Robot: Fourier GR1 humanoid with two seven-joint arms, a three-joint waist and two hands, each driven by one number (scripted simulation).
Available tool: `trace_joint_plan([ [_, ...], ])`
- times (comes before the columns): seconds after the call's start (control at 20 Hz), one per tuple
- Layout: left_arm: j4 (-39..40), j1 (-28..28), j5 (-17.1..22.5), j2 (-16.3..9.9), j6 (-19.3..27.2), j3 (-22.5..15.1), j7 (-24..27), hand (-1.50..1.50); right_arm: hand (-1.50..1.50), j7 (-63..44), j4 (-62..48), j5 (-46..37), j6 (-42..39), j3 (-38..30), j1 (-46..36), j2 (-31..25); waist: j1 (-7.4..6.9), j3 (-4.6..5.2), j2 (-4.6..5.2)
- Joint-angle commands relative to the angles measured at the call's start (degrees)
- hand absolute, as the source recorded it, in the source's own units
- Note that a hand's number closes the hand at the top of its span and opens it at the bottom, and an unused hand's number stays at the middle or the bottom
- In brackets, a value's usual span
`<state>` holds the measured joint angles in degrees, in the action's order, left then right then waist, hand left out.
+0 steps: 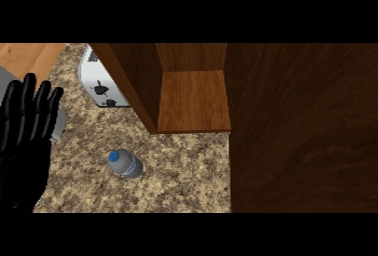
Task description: Pick up the bottled water, place it into the cabinet and close the cabinet
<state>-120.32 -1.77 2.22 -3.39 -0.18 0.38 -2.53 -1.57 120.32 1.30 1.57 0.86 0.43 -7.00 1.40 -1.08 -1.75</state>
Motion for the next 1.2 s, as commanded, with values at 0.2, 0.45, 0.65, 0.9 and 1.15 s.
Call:
trace_joint_plan([
  [0.2,-10.8,10.1,-9.2,2.2,3.2,-5.7,-0.1,-1.5,-1.5,-0.3,10.4,0.2,-2.1,0.0,9.3,-0.6,-1.48,1.06,1.5],
  [0.45,-13.6,14.7,2.7,3.3,3.7,-6.0,-8.6,-1.5,-1.5,-5.6,14.6,3.1,-6.9,9.7,12.6,-0.5,-1.55,1.08,1.39],
  [0.65,-20.6,20.4,-0.3,3.4,6.3,-12.3,-9.8,-1.5,-1.5,-11.7,19.9,-0.6,-5.0,14.3,12.1,0.4,-1.68,1.09,1.52],
  [0.9,-23.7,22.5,-2.1,3.3,6.0,-12.6,-13.6,-1.5,-1.5,-14.4,22.9,-4.4,-3.5,18.8,13.0,2.3,-1.58,1.09,1.62],
  [1.15,-23.0,22.2,-5.7,3.4,9.4,-16.1,-14.0,-1.5,-1.5,-14.0,23.4,-4.0,-3.5,18.8,13.5,2.1,-1.39,1.07,1.66],
])
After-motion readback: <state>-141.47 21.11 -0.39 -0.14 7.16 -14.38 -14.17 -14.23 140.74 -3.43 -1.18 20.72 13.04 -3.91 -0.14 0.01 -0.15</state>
